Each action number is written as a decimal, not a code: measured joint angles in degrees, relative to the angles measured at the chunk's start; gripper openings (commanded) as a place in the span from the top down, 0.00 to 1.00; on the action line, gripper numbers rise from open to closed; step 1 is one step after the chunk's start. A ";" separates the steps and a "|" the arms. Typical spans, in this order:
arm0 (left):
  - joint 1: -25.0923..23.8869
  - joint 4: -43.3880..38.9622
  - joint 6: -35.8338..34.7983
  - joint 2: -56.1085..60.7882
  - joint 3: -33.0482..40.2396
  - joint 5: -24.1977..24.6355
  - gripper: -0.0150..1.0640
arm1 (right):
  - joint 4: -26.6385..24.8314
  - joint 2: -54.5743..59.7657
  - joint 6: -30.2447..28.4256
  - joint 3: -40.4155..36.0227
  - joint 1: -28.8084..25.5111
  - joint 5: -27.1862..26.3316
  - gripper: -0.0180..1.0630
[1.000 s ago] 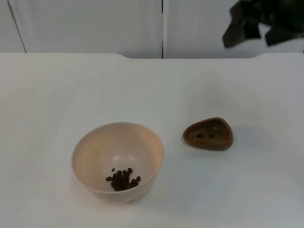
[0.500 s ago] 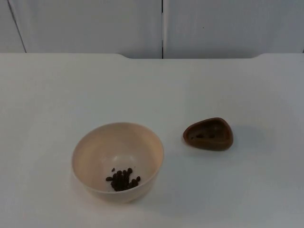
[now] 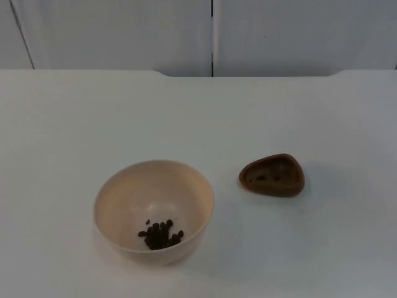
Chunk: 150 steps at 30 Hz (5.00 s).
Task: Pick up the bowl with the left hand and pour the coffee beans from the cup into the bowl with the right hand.
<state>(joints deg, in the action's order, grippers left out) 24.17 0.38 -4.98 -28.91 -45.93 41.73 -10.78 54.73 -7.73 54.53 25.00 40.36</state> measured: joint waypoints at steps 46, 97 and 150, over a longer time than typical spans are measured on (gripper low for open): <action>0.00 -2.75 0.12 28.74 17.08 20.60 0.29 | 7.43 -48.74 4.99 -22.64 0.00 10.97 0.29; 0.00 -3.35 0.01 28.74 17.21 20.52 0.01 | 10.78 -49.98 5.38 -24.53 0.00 21.41 0.01; -2.28 -4.67 -0.10 28.74 17.21 20.52 0.01 | 10.38 -49.98 5.52 -24.53 0.00 21.41 0.01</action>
<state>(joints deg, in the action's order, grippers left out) 21.89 -4.29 -5.07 -0.17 -28.72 62.24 -0.40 4.75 -2.21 30.00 25.00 61.77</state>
